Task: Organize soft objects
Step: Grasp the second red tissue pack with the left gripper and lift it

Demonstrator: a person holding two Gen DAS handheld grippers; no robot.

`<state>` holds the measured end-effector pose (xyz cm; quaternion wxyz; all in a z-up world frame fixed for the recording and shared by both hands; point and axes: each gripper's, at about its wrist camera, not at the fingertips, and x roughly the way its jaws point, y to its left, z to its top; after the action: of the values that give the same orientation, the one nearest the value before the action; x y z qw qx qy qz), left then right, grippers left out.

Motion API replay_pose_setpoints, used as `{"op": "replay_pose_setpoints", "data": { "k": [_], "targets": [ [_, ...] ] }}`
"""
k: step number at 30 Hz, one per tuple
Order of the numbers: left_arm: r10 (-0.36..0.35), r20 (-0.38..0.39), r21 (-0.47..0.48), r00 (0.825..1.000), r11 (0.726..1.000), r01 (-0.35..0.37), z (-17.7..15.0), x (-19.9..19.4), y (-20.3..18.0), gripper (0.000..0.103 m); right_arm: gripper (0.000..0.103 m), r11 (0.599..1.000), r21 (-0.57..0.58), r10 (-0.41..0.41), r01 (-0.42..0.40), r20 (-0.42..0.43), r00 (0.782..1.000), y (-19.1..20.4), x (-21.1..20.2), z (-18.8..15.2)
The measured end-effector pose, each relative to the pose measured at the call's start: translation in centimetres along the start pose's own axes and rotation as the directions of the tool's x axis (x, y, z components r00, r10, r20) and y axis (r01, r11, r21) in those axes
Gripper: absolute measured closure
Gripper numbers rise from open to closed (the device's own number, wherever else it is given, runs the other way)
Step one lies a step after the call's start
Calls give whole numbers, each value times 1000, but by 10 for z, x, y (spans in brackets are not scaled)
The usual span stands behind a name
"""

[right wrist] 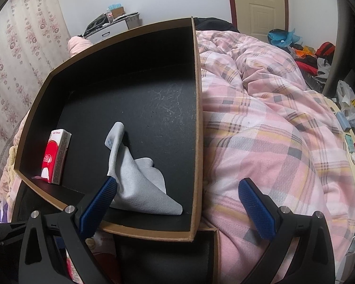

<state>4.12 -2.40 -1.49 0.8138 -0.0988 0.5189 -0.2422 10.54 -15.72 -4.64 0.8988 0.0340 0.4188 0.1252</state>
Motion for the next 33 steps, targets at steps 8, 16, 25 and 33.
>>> {"op": "replay_pose_setpoints", "data": {
  "k": [8,16,25,33],
  "targets": [
    [-55,6,0,998,998,55,-1,-25,11,74,1,1000,1,-2,2,5,1000,0,0,0],
    [-41,58,34,997,999,39,3,-21,-15,87,1,1000,-7,-24,24,34,999,1,-2,-2],
    [28,154,108,988,993,-45,-5,-62,-21,89,1,999,-16,-46,47,73,996,3,-4,-2],
    [155,276,170,948,963,-207,-15,-81,-33,91,1,999,-17,-46,48,82,996,1,-3,-2]
  ]
}}
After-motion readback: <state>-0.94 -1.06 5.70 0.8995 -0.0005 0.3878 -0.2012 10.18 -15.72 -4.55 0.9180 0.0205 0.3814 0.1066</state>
